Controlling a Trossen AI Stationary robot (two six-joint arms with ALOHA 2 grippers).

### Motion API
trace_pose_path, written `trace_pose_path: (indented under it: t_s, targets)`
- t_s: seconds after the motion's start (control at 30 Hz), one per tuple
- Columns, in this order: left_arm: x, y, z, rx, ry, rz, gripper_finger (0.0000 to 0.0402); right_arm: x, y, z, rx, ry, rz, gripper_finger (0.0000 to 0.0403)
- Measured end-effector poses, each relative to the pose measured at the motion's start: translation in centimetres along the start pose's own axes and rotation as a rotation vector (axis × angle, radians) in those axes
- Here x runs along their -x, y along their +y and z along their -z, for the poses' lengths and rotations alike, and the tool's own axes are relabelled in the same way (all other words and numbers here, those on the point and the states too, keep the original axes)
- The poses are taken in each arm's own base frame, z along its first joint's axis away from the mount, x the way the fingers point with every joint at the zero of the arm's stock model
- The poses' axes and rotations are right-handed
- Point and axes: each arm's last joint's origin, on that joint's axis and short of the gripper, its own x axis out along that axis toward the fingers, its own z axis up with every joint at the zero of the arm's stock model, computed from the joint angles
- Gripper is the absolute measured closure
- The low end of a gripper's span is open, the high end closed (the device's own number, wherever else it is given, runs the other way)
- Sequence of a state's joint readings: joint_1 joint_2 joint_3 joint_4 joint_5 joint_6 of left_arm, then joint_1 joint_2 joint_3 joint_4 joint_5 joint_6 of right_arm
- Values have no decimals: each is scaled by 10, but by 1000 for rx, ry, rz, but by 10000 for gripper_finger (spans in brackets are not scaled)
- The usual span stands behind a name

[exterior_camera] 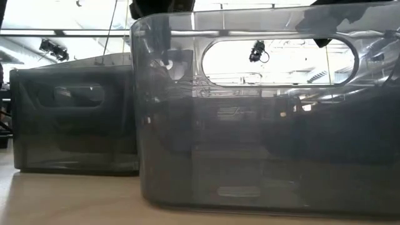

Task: Stack baskets by color
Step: Stack the left transparent black bin on top of the middle transparent black bin

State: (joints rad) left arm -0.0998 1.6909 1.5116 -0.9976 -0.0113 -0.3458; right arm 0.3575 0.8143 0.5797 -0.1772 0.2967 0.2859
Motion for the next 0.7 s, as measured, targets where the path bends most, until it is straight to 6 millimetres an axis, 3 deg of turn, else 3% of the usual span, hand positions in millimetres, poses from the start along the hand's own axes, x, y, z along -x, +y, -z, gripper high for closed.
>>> trace_pose_path:
  t_s: [0.3, 0.57, 0.7]
  targets:
    - [-6, 14, -5, 21, 26, 22, 172, -2, -3, -1, -14, 0, 18, 242]
    - [-11, 4, -16, -308, -95, 40, 173, -1, -3, 0, -16, 6, 5, 242]
    - [-8, 3, -13, -337, -79, 39, 175, -1, -3, 0, -16, 7, 6, 242]
